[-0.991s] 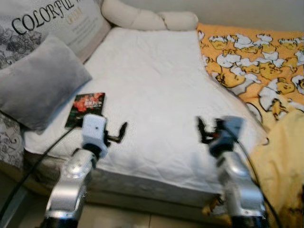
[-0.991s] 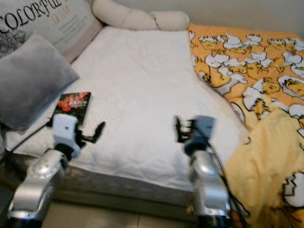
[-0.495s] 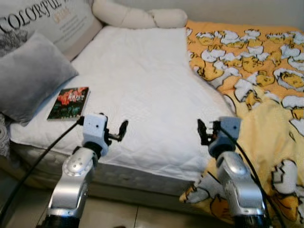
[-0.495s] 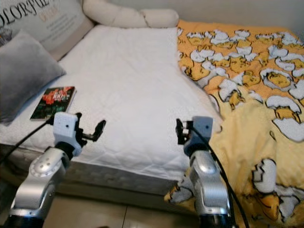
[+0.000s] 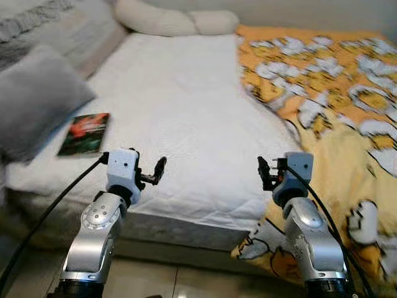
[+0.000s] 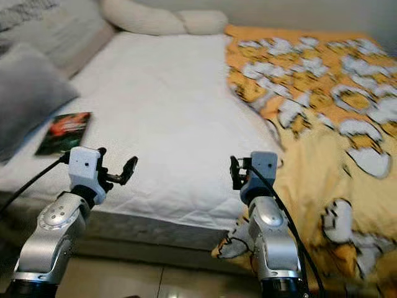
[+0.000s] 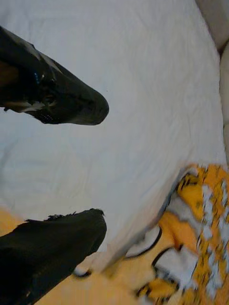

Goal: Clean up the room

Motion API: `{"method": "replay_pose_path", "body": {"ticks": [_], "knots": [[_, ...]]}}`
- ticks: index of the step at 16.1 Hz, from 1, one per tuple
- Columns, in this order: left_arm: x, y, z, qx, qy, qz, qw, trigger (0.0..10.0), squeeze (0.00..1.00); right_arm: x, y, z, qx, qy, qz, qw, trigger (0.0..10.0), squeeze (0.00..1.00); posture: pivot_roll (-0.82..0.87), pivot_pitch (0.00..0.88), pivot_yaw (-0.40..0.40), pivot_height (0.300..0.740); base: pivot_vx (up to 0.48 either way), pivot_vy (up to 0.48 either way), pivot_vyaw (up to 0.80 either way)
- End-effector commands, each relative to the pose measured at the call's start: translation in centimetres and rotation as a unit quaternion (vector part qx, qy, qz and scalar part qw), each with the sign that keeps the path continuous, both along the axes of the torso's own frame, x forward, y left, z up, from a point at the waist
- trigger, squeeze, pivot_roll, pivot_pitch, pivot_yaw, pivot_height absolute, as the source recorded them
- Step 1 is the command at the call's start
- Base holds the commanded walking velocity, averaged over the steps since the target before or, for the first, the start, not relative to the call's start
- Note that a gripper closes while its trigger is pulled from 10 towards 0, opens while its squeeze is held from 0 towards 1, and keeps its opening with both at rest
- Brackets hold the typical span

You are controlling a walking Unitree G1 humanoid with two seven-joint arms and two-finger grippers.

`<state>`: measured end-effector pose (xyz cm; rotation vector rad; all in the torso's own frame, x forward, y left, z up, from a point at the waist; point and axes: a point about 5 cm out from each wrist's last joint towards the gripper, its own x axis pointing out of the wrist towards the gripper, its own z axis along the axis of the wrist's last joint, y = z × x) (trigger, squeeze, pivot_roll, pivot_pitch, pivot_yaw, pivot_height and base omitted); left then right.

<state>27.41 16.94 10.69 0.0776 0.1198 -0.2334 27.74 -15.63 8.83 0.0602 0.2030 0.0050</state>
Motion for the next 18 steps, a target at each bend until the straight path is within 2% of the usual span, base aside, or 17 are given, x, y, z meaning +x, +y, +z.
{"method": "replay_pose_path", "body": {"ticks": [1,5,11,17,18], "knots": [[0.22,-0.03,0.0,-0.003,0.004,-0.001,1.0,10.0,0.0,0.2,-0.02,-0.05,-0.001,0.005,-0.001,1.0,10.0,0.0,-0.04,0.0,0.024,0.74,0.0,0.0,0.0],[0.36,0.07,0.12,-0.006,0.002,0.002,1.0,10.0,0.0,0.46,0.19,0.08,0.01,0.005,0.007,1.0,10.0,0.0,-0.03,0.0,0.017,0.74,0.0,0.0,-0.1],[0.6,0.11,0.21,-0.005,0.001,0.001,1.0,10.0,0.0,0.71,0.29,0.07,0.017,0.008,0.009,1.0,10.0,0.0,-0.03,0.0,0.018,0.74,0.0,0.0,-0.75],[0.71,0.04,0.31,-0.011,0.0,0.002,1.0,10.0,0.0,0.81,0.18,0.01,0.01,0.011,0.008,1.0,10.0,0.0,-0.03,0.0,0.012,0.74,0.273,0.0,0.0],[0.72,0.03,0.32,-0.011,0.0,0.002,1.0,10.0,0.0,0.8,0.31,-0.05,0.021,0.012,0.012,1.0,10.0,0.0,-0.03,0.0,0.012,0.74,0.296,0.0,-0.74]]}}
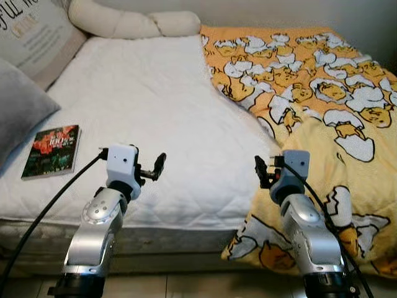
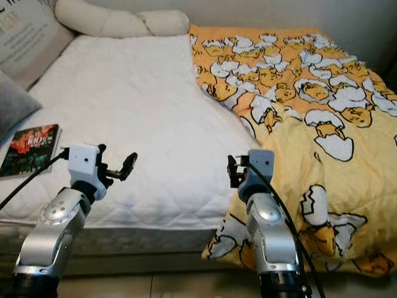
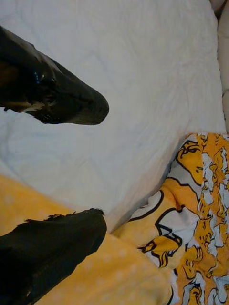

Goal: Clean up the room

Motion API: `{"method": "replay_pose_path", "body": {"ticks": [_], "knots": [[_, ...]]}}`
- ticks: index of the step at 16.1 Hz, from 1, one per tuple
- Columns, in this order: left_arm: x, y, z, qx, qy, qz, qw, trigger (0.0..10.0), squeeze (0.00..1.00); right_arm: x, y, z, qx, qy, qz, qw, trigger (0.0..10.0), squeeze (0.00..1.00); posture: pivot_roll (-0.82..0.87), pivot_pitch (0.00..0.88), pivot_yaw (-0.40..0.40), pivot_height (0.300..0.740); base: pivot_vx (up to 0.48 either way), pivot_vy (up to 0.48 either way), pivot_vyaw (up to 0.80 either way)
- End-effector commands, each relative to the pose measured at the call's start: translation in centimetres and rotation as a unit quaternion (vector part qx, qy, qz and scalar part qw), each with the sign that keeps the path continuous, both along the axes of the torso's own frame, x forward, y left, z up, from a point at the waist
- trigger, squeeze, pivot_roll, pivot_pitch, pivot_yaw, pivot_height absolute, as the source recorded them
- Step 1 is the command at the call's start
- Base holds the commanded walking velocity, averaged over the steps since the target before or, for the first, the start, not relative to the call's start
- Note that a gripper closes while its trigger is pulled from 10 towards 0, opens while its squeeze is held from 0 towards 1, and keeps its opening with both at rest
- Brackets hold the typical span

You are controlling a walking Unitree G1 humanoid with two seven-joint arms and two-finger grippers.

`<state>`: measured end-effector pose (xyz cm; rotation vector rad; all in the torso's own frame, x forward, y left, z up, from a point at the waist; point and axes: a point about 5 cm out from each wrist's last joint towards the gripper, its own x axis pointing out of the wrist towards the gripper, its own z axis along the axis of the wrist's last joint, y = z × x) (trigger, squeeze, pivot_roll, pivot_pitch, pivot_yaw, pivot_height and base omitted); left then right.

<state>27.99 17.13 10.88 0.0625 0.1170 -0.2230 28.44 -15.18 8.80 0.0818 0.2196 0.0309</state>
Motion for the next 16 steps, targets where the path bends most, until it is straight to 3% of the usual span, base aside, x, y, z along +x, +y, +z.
{"method": "replay_pose_path", "body": {"ticks": [1,3,9,12,13,16], "knots": [[0.2,-0.2,0.1,-0.004,0.0,-0.004,1.0,10.0,0.0,0.1,-0.1,-0.1,0.008,0.006,0.001,1.0,10.0,0.0,-0.03,0.0,0.012,0.74,0.296,0.0,-0.75],[0.2,-0.2,0.2,-0.004,0.0,-0.004,1.0,10.0,0.0,0.2,-0.2,0.0,0.002,0.006,-0.001,1.0,10.0,0.0,-0.03,0.0,0.011,0.74,0.3,0.0,-0.74],[0.2,-0.2,0.2,-0.003,-0.001,-0.004,1.0,10.0,0.0,0.1,-0.2,0.0,0.01,0.003,-0.001,1.0,10.0,0.0,-0.02,0.0,0.011,0.74,0.291,0.0,0.0],[0.2,-0.2,0.2,0.006,-0.001,-0.007,1.0,10.0,0.0,0.3,-0.3,-0.5,0.009,0.02,0.005,1.0,10.0,0.0,-0.02,0.0,0.018,0.74,0.0,0.0,0.0],[0.2,-0.3,0.2,0.011,0.0,-0.017,1.0,10.0,0.0,0.5,-0.5,-0.9,0.002,0.033,0.007,0.999,10.0,1.0,-0.02,0.0,0.027,0.74,0.0,0.0,0.0],[0.1,-0.6,0.0,0.033,0.02,-0.071,0.997,10.0,0.0,1.6,-1.1,-2.0,-0.039,0.069,0.012,0.997,10.0,1.0,-0.01,0.0,0.043,0.74,0.0,0.0,0.0]]}}
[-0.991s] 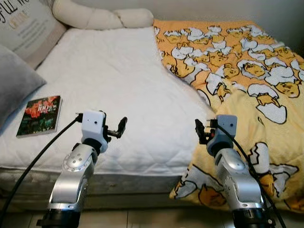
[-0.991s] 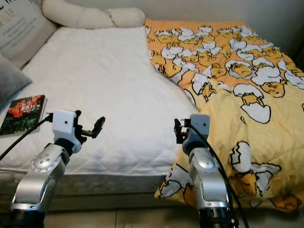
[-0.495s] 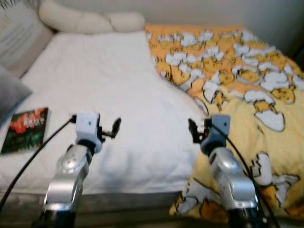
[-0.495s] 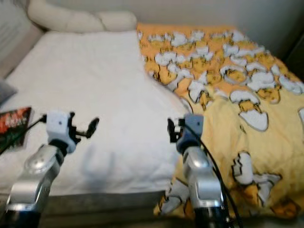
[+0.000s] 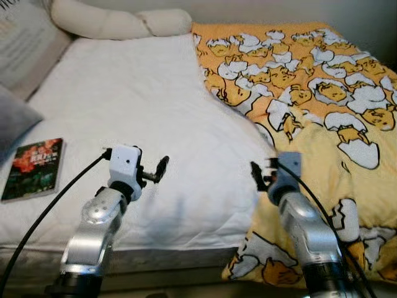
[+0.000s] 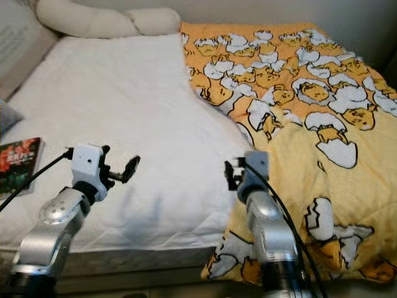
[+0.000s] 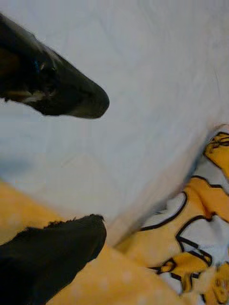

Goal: Clean up the room

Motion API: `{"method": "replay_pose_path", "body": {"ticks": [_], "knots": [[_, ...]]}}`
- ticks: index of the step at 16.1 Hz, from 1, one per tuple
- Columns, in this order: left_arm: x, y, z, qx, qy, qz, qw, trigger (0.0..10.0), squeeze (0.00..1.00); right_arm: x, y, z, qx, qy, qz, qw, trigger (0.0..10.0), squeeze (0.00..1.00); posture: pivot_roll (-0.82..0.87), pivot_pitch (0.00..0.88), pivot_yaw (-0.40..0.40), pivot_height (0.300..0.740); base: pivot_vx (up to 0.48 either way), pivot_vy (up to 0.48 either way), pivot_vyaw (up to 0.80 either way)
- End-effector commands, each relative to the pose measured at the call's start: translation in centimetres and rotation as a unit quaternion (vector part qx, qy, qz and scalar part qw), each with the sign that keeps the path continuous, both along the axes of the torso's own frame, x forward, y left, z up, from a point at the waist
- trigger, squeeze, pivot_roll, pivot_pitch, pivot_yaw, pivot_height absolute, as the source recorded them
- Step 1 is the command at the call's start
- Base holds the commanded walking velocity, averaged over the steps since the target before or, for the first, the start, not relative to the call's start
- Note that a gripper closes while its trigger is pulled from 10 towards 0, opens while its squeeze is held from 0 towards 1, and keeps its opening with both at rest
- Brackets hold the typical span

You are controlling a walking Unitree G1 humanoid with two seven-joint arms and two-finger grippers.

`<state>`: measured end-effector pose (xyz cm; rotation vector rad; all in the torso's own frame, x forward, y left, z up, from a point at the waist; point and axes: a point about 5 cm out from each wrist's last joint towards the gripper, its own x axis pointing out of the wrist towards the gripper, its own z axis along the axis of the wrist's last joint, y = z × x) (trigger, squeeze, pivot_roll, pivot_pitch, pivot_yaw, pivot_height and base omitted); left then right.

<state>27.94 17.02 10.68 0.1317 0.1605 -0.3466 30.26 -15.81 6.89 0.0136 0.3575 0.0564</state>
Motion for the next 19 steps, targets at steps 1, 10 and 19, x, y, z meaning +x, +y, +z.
{"method": "replay_pose_path", "body": {"ticks": [1,10,19], "knots": [[0.0,-0.7,0.1,0.009,0.012,-0.043,0.999,10.0,0.0,0.5,-0.6,-0.7,-0.02,0.02,-0.006,1.0,10.0,1.0,0.0,0.0,0.048,0.74,0.0,0.0,0.0],[-2.1,0.2,2.0,0.086,0.046,-0.237,0.967,10.0,0.0,2.7,-2.3,-3.8,-0.065,0.125,-0.046,0.989,10.0,0.0,0.14,0.0,0.106,0.74,0.0,0.0,0.0],[-3.7,0.1,2.4,0.104,0.095,-0.263,0.954,10.0,0.0,1.0,-4.1,-5.9,-0.158,0.203,-0.037,0.966,0.0,0.0,0.23,0.0,0.08,0.74,0.0,0.0,0.0]]}}
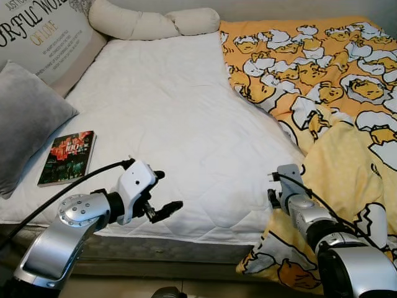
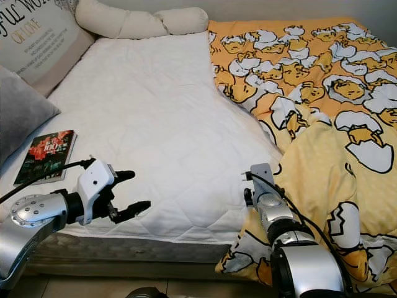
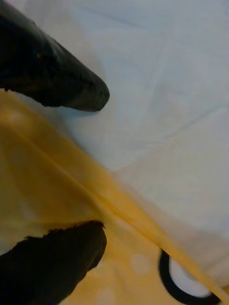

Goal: Clean up the room

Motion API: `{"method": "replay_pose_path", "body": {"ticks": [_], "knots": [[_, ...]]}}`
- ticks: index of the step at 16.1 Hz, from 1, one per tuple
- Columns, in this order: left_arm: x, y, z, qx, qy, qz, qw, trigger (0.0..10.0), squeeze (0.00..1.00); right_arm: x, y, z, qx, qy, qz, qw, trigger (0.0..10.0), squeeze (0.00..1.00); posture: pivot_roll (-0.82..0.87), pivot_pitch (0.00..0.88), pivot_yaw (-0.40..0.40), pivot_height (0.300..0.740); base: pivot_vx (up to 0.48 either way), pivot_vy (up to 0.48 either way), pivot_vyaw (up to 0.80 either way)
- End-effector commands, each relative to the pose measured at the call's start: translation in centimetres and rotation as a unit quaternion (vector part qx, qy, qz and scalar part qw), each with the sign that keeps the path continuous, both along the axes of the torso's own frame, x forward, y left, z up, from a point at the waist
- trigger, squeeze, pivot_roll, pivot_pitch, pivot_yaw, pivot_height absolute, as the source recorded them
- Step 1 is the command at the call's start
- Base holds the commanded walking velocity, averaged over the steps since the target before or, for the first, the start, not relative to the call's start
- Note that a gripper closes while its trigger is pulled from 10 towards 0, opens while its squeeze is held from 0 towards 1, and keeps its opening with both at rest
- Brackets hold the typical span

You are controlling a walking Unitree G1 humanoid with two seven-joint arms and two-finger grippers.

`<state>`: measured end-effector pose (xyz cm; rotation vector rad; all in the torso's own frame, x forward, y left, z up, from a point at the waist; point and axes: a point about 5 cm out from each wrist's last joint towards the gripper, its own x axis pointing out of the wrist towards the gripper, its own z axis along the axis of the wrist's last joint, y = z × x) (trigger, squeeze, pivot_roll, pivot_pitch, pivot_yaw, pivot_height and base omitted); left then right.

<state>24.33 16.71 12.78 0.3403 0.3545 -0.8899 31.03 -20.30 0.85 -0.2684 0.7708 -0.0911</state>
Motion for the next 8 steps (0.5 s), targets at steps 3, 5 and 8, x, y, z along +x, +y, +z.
{"method": "replay_pose_path", "body": {"ticks": [3,5,8], "knots": [[-0.6,0.3,0.3,0.007,0.011,-0.004,1.0,10.0,0.0,-0.9,0.2,-0.9,-0.003,0.035,-0.003,0.999,0.0,0.0,0.24,0.0,0.07,0.74,0.0,0.0,0.0],[-0.8,0.0,0.3,0.007,0.012,-0.005,1.0,10.0,0.0,-1.3,0.2,-1.3,-0.001,0.048,-0.002,0.999,0.0,0.0,0.24,0.0,0.065,0.74,0.0,0.0,0.0],[-1.1,-0.8,0.4,0.006,0.012,-0.006,1.0,10.0,0.0,-1.6,-0.2,-1.5,0.0,0.056,-0.007,0.998,0.0,0.0,0.23,0.0,0.064,0.74,0.0,0.0,0.0]]}}
